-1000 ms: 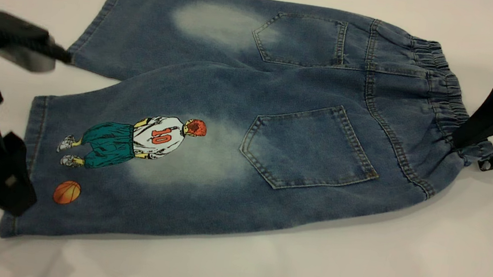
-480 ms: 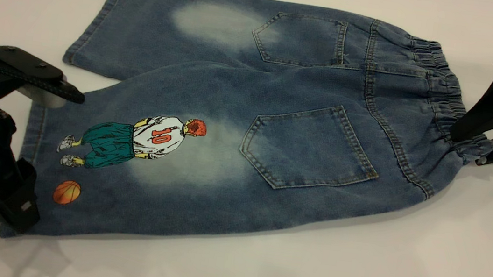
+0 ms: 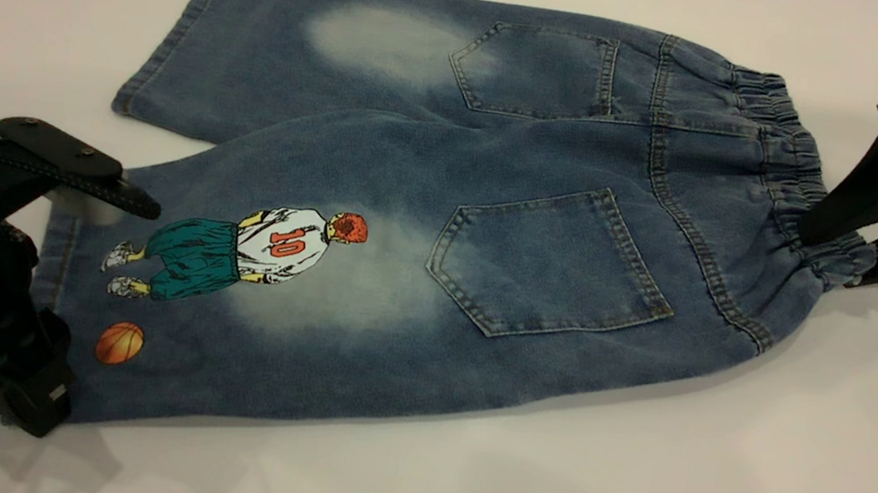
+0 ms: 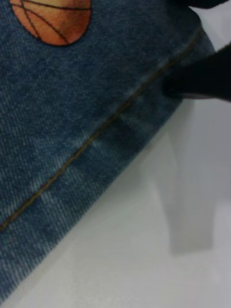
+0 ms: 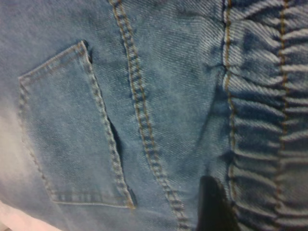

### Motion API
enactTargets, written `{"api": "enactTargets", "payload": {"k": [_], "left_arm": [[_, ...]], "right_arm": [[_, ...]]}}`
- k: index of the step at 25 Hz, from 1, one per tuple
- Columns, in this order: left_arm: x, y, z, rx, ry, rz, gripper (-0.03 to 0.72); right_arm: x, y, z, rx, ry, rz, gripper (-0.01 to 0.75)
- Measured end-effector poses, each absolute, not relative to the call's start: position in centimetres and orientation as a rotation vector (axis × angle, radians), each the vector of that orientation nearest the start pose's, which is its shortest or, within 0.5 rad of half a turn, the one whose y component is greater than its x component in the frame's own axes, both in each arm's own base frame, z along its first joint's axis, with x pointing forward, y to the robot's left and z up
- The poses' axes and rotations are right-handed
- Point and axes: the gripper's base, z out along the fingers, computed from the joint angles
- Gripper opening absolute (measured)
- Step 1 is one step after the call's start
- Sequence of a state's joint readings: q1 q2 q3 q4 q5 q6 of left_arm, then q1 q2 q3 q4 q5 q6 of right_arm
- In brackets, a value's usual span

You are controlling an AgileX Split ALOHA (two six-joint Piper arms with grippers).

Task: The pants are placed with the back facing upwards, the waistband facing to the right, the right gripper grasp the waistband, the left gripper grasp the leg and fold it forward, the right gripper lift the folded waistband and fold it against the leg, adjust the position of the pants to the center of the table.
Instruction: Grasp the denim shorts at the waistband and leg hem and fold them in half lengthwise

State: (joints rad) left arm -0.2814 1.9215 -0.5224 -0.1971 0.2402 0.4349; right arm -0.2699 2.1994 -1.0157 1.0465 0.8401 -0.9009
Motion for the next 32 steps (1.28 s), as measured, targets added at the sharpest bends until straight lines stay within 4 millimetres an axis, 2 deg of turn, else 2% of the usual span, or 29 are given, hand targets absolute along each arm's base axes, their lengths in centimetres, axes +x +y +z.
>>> {"api": "enactTargets", "payload": {"k": [5, 7, 10, 15, 17, 26, 29, 32], "left_arm": [[21.2, -6.5, 4.5, 0.812, 2.995, -0.064, 0.206], [21.3, -6.5, 4.5, 0.808, 2.984, -0.061, 0.146], [21.4, -6.5, 4.5, 0.804, 2.982, -0.061, 0.074], [21.4, -6.5, 4.5, 0.804, 2.983, -0.061, 0.072], [21.4, -6.5, 4.5, 0.803, 2.983, -0.061, 0.072], [21.2, -6.6, 4.8, 0.785, 3.011, -0.079, 0.072], [20.7, -6.6, 5.7, 0.797, 3.045, -0.105, 0.069], [20.7, -6.7, 7.4, 0.796, 3.001, -0.116, 0.067]], "right_arm": [[33.3, -3.1, 4.6, 0.343, 2.86, 1.054, 0.337], [33.2, -3.0, 4.7, 0.338, 2.861, 1.067, 0.302], [33.2, -3.0, 4.7, 0.336, 2.861, 1.071, 0.21], [33.2, -2.9, 4.7, 0.314, 2.859, 1.081, 0.068], [33.1, -2.9, 4.8, 0.31, 2.857, 1.093, 0.034], [33.0, -2.4, 5.6, 0.315, 2.832, 1.212, 0.029], [33.0, -2.3, 6.5, 0.337, 2.826, 1.237, 0.029], [32.7, -2.1, 7.5, 0.355, 2.844, 1.269, 0.029]]}}
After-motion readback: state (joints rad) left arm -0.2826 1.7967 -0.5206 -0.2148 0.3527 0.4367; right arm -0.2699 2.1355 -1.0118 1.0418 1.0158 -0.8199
